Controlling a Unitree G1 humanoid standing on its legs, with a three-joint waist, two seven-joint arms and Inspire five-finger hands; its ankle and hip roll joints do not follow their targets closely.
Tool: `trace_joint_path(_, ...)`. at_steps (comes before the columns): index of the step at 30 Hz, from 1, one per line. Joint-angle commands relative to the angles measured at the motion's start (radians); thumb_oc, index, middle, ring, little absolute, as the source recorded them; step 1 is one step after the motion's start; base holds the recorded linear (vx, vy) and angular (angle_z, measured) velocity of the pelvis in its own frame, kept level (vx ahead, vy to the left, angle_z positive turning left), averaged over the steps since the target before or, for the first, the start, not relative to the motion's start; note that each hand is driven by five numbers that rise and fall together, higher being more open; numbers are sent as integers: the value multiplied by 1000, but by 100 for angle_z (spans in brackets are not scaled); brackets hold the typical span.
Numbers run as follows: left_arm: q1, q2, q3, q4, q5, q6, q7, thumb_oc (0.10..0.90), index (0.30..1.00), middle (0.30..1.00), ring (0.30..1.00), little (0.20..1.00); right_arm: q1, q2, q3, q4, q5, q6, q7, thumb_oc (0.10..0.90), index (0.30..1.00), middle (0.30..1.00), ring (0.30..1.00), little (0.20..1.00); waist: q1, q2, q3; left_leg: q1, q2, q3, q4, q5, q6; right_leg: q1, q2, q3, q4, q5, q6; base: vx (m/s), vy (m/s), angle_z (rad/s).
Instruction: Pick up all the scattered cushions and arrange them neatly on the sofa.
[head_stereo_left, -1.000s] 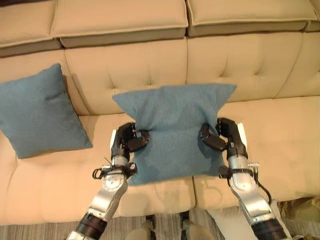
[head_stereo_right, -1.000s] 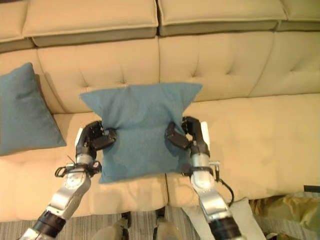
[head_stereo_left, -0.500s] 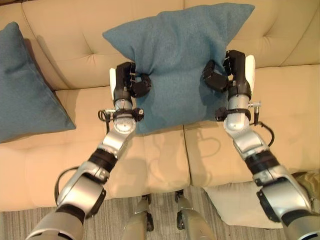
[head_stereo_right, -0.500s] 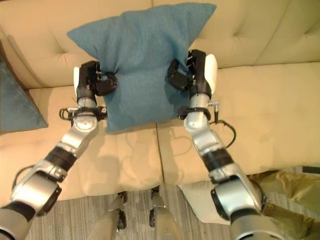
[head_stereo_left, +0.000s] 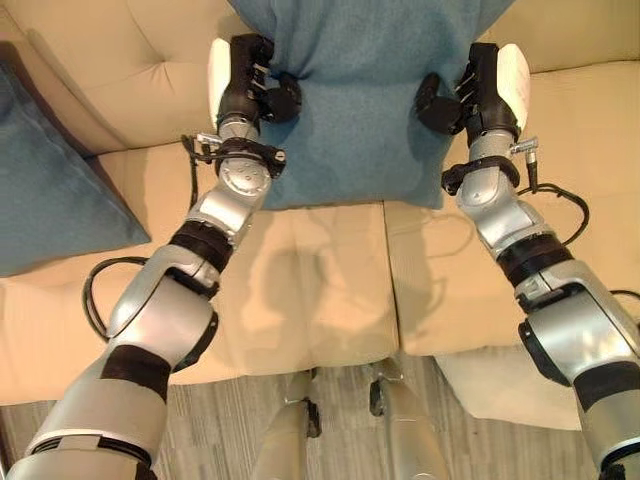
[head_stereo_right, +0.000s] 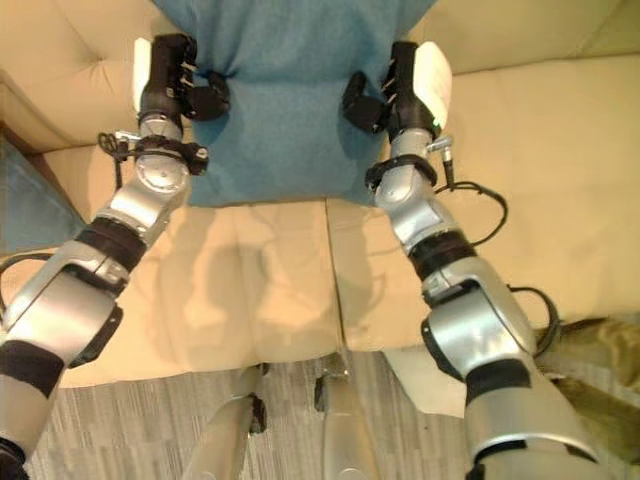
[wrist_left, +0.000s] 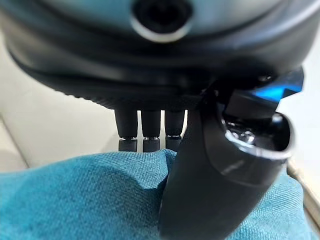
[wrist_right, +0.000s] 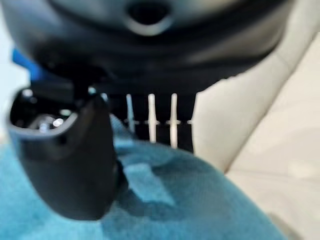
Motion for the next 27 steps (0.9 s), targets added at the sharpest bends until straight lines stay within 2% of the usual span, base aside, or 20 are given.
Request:
trace_joint_path(1,-169,18,-67,39,-1,-82,-18,800,900,900,900,900,-196,8,-11,-26,51,-75,-30,800,900,900,900,900,1,-54,-93,-2,40,-2,-116,-13,-66,-12,64,5,-36,-54,121,2,-69,-8)
trace_joint_path(5,-73,3,-14,-35,-60,-99,-15,800,900,900,900,900,-153,-17,-50,-73,101,-71,-31,800,900,900,900,900,-2,-59,-92,-25,41,-11,-116,-5,-70,-39,75,-1,-36,-57,119,8,-54,-21)
trace_joint_path(12,57,18,39,-148,-66,-110,-5,800,900,900,900,900,-77,-55,-93,-150,74,-66,-36,800,900,900,900,900,0,-65,-98,-14,44,-11,-116,-7,-75,-29,81,-8,-36,-64,114,-5,-18,-2)
trace_joint_path(13,111,36,66,-193,-65,-116,-7,800,900,900,900,900,-37,-85,-119,-187,59,-68,-33,800,900,900,900,900,2,-67,-101,-4,46,-10,-116,-9,-78,-18,82,-13,-36,-70,113,-18,-27,-7)
trace_joint_path(16,152,57,87,-235,-62,-120,-4,800,900,900,900,900,-2,-108,-148,-224,53,-69,-35,800,900,900,900,900,3,-70,-105,6,48,-9,-116,-12,-79,-5,83,-16,-36,-74,112,-14,-12,-4)
trace_joint_path(21,319,104,199,-326,-82,-127,-13,800,900,900,900,900,176,-155,-272,-349,54,-78,-10,800,900,900,900,900,1,-73,-118,57,54,1,-116,-23,-81,49,84,-23,-36,-89,108,0,0,0)
trace_joint_path(27,569,108,281,-476,-46,-123,-41,800,900,900,900,900,413,-130,-394,-451,58,-86,51,800,900,900,900,900,4,-71,-118,118,54,16,-116,-38,-76,106,79,-25,-36,-100,101,-3,-1,1)
